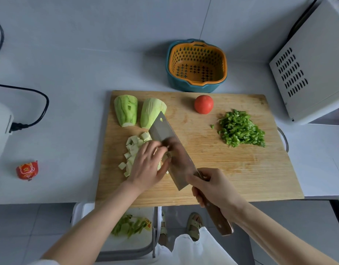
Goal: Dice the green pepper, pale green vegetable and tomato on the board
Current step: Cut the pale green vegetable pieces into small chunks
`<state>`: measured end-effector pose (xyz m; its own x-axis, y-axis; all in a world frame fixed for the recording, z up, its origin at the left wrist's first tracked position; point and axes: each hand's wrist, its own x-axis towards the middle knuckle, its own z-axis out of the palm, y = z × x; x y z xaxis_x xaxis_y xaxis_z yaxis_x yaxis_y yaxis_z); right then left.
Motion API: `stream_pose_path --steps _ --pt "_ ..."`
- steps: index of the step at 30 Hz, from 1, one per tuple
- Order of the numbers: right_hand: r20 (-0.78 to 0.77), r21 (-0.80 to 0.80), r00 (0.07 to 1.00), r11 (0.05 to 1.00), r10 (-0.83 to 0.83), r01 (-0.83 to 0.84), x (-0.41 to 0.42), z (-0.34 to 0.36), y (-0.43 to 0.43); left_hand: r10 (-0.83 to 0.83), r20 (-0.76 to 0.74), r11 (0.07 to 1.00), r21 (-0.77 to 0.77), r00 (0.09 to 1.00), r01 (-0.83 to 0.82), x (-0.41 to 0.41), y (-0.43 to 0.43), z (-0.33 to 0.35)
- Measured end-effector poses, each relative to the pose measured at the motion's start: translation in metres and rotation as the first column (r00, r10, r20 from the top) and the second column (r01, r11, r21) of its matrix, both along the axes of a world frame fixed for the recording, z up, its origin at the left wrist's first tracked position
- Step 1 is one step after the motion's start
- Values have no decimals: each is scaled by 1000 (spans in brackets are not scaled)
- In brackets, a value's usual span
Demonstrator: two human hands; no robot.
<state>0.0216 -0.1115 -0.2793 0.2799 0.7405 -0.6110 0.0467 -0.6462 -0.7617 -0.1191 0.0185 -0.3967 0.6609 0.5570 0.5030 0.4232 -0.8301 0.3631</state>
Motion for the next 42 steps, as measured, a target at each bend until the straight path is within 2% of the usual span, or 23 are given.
stream_pose_path --steps 3,7,9,12,15,19,22,24,26,31,34,35,36,38,39,40,42 --pt "-166 -43 979 993 -115 109 2 6 4 -9 -5 1000 -29 1000 9 -2 5 0" --pt "-259 -94 949 982 -183 164 7 14 9 101 -146 995 11 984 -101 -12 19 -2" --pt "-281 -98 936 977 -211 191 11 16 11 176 -178 984 23 968 -175 -19 25 0" --pt "-265 -71 939 975 -221 209 18 21 13 278 -117 957 -56 954 -286 -20 37 9" --pt "-201 -29 954 975 -221 220 25 23 14 346 -120 917 -166 931 -362 -2 57 26" --pt "-102 -1 964 969 -246 247 35 25 14 304 -401 825 -343 864 -449 41 95 45" --pt "-76 8 964 967 -254 255 42 25 11 262 -610 776 -327 748 -539 64 118 38" --pt "-45 11 969 970 -241 242 47 24 6 279 -668 775 -268 690 -572 73 126 30" --pt "-4 13 974 974 -227 227 53 21 1 309 -668 775 -235 677 -586 79 131 25" --pt "189 -10 970 988 -152 156 67 7 -16 351 -602 779 -237 717 -581 94 123 35" --pt "298 -36 952 995 -76 91 74 -3 -25 352 -498 742 -367 793 -560 107 107 52" --pt "322 -44 945 996 -60 78 77 -7 -28 319 -481 698 -464 816 -546 112 98 56" --pt "337 -47 940 996 -52 72 79 -10 -31 270 -479 614 -582 835 -532 115 87 60" --pt "359 -50 933 997 -39 61 85 -17 -35 214 -452 365 -785 866 -500 119 61 60" --pt "375 -57 927 997 -25 49 87 -20 -37 212 -454 298 -813 865 -500 120 48 56" --pt "399 -67 917 997 -3 32 89 -23 -39 202 -483 304 -796 852 -524 120 35 54" --pt "467 -91 882 996 65 -26 91 -29 -41 202 -575 420 -681 793 -601 123 14 48"
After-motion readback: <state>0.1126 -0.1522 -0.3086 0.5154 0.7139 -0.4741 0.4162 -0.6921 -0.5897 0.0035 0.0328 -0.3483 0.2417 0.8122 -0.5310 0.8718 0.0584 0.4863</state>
